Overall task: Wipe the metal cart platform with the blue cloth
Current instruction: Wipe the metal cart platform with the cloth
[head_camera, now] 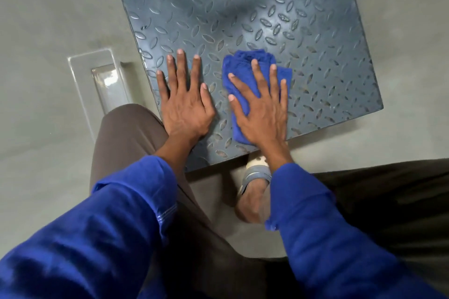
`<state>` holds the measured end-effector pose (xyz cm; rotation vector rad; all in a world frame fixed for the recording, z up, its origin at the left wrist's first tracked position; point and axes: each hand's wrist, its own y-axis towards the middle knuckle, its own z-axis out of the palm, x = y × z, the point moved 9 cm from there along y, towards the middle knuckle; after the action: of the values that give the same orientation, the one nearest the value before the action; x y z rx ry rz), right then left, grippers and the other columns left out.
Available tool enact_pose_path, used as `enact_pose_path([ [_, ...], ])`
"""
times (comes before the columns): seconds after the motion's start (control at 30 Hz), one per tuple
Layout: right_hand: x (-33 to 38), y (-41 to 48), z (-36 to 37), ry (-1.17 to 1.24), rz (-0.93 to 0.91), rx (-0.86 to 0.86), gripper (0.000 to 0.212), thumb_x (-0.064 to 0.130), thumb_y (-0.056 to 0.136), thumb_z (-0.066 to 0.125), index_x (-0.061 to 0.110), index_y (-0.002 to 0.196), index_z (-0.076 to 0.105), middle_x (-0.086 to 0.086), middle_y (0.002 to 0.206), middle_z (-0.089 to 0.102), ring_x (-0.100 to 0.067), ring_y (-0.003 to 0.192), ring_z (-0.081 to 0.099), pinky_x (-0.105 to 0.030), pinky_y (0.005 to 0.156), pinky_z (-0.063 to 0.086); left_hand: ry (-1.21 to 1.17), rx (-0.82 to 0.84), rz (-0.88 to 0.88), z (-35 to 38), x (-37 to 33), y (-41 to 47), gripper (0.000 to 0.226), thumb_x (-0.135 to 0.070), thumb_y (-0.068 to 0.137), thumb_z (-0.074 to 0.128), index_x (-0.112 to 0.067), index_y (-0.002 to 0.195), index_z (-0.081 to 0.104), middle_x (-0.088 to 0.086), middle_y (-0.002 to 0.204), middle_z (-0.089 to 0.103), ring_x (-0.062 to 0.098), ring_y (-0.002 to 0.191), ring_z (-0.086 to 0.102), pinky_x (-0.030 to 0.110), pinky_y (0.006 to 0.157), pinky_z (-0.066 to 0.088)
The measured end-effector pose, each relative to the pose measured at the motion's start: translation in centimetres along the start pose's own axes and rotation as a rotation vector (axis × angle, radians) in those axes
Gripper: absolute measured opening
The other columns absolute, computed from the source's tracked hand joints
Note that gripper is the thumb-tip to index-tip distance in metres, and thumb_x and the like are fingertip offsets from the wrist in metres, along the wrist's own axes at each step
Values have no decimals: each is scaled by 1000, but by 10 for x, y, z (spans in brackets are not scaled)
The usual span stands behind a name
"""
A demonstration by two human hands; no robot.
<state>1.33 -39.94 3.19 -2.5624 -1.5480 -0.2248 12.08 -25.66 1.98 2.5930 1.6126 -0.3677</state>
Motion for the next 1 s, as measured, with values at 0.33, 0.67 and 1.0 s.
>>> enact_pose_path([
  [0.33,33,106,-4,25,-10,13,57,65,109,28,53,164,29,5,181,11,-34,168,4,-56,135,3,6,15,9,4,3,2,68,-41,111,23,-22,174,6,12,182,-6,31,168,-8,60,135,1],
  [0.67,-59,51,-15,26,361,-66,57,66,109,30,55,165,26,8,181,8,-30,168,0,-58,134,9,-11,17,11,4,4,2,67,-43,112,20,-25,174,4,10,182,-7,31,168,-9,60,135,2],
  [1.0,-101,-25,-17,44,564,-121,58,64,109,33,51,165,30,6,181,11,-33,168,2,-57,134,10,-40,16,51,6,-18,0,69,-38,113,22,-9,173,4,16,181,-3,32,168,-6,59,135,3],
])
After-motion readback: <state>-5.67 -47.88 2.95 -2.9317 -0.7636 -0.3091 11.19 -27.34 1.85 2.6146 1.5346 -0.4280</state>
